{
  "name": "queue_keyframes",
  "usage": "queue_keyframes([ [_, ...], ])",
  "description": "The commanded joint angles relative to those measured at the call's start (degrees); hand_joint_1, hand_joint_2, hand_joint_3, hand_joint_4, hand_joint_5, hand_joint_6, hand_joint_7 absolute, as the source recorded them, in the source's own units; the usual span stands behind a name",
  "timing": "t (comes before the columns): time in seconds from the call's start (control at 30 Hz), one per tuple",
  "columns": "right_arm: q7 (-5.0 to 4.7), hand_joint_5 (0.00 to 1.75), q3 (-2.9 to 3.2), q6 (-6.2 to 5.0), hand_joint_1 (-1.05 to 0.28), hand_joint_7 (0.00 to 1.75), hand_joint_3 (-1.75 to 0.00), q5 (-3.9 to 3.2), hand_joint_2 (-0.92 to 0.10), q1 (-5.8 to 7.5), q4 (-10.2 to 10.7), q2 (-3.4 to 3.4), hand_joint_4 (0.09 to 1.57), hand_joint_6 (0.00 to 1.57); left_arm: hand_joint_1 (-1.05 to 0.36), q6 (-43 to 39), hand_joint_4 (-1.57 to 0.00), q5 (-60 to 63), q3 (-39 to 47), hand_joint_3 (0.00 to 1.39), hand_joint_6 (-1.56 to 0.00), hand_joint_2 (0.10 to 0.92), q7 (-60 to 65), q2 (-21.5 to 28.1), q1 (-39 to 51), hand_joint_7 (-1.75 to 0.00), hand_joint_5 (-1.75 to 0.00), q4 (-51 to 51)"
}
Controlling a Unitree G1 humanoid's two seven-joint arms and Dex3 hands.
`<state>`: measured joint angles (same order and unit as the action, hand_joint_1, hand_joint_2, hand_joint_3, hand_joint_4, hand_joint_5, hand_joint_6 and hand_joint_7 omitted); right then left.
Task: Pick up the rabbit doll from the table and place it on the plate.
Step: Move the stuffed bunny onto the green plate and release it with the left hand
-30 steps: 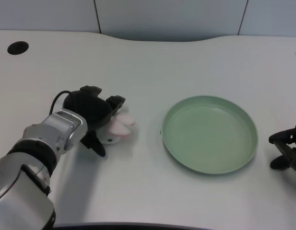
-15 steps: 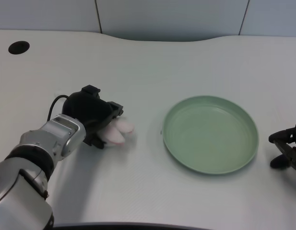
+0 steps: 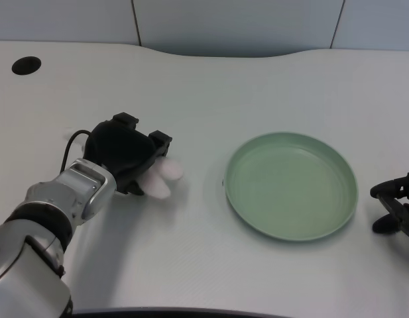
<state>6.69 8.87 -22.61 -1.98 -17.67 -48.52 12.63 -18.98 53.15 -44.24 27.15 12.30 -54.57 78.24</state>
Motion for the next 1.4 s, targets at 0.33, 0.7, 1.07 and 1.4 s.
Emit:
queue_keyframes([
  [0.33,0.61,1.01,0.48,-0.11,-0.79,0.90,-0.14,-0.86,-0.92,0.44,-0.43,0.12,0.93,0.81,-0.18,2.79,-0.74,-12.71,12.63,0.04,-0.52,0.904,-7.41,-6.41,-2.53,-1.72,-1.75,-0.84],
  [0.7,1.90,1.00,0.33,1.18,-0.80,0.90,-0.10,-1.16,-0.92,-1.21,-1.97,-0.06,0.90,0.81,-0.02,6.28,-0.79,-19.04,18.42,0.15,-0.62,0.917,-11.53,-16.18,-7.63,-1.75,-1.75,-2.34],
  [1.07,0.55,1.02,-1.11,2.74,-0.80,0.93,-0.12,0.72,-0.92,-1.17,0.08,-0.72,0.89,0.77,-0.11,5.15,-0.89,-18.99,18.01,0.95,-0.69,0.465,-11.93,-26.49,-10.66,-1.75,-1.75,-2.72],
  [1.4,-0.59,1.04,-2.90,3.54,-0.83,0.92,-0.15,2.93,-0.92,0.34,3.37,-0.89,0.91,0.81,-0.16,5.21,-0.99,-16.63,14.44,1.00,-0.84,0.423,-12.29,-31.14,-9.31,-1.67,-1.72,-1.77],
])
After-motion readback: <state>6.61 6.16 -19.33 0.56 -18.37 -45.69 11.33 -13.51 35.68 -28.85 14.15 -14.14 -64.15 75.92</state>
